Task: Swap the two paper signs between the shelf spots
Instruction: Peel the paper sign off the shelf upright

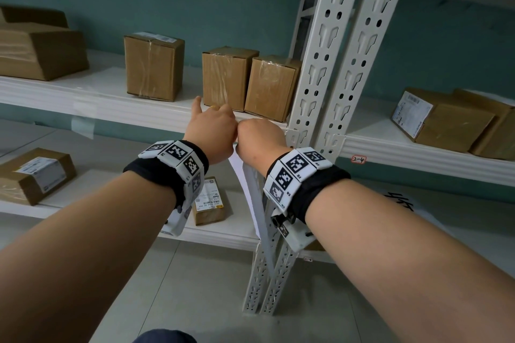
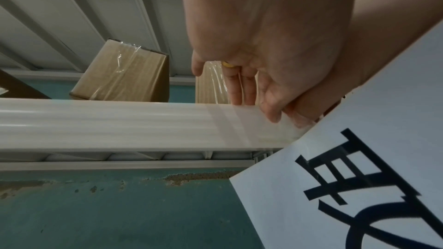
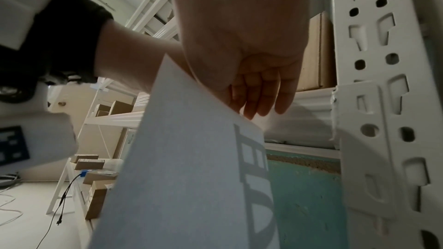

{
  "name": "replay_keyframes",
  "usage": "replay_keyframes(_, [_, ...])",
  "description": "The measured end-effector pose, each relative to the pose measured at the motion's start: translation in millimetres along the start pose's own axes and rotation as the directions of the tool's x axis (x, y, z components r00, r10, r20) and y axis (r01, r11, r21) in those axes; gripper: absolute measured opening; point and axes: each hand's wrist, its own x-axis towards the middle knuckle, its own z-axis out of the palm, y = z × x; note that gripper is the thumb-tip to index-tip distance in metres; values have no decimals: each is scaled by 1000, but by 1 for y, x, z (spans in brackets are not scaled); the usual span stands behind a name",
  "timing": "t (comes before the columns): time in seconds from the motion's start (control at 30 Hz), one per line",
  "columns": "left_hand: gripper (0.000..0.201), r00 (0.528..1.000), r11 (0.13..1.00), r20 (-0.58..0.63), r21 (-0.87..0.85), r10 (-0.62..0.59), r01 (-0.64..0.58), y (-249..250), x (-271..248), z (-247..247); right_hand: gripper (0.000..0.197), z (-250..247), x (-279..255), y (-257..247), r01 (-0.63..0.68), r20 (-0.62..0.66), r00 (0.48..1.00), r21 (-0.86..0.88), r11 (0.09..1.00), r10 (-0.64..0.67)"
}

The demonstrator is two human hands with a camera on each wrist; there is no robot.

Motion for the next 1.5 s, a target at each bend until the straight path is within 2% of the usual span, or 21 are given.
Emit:
replay_keyframes(0.27, [25,997,994,73,-111,6,2,-7,-2,-9,27,-1,-4,-3,8,-16,1000,33,999,-7])
replay_keyframes(0.5, [25,994,996,110,-92,21,-11,2,-6,-23,26,-11,-17,6,-26,1,1000,87,996,26])
replay_keyframes(0.6, [11,994,977,106,-213,6,16,4,-12,-21,27,-15,-21,10,-39,13,999,100,994,37])
replay_keyframes(0.67, [6,997,970,78,-242,7,12,7,-17,-23,27,-17,-23,11,-48,21,999,115,992,46])
replay_keyframes(0.87, [13,999,979,-49,-204,12,-22,26,-21,-46,26,-29,-34,23,-82,-7,996,211,974,85])
replay_keyframes(1.1, [23,994,973,-95,-220,46,-66,58,-29,-61,25,-52,-63,47,-157,16,987,229,961,158])
replay_keyframes(1.23, [29,995,955,-89,-292,37,-61,76,-38,-68,27,-62,-81,62,-237,48,971,281,930,233])
replay_keyframes(1.5, [28,987,930,-154,-354,46,-99,113,-62,-89,25,-77,-131,75,-263,20,963,295,919,269])
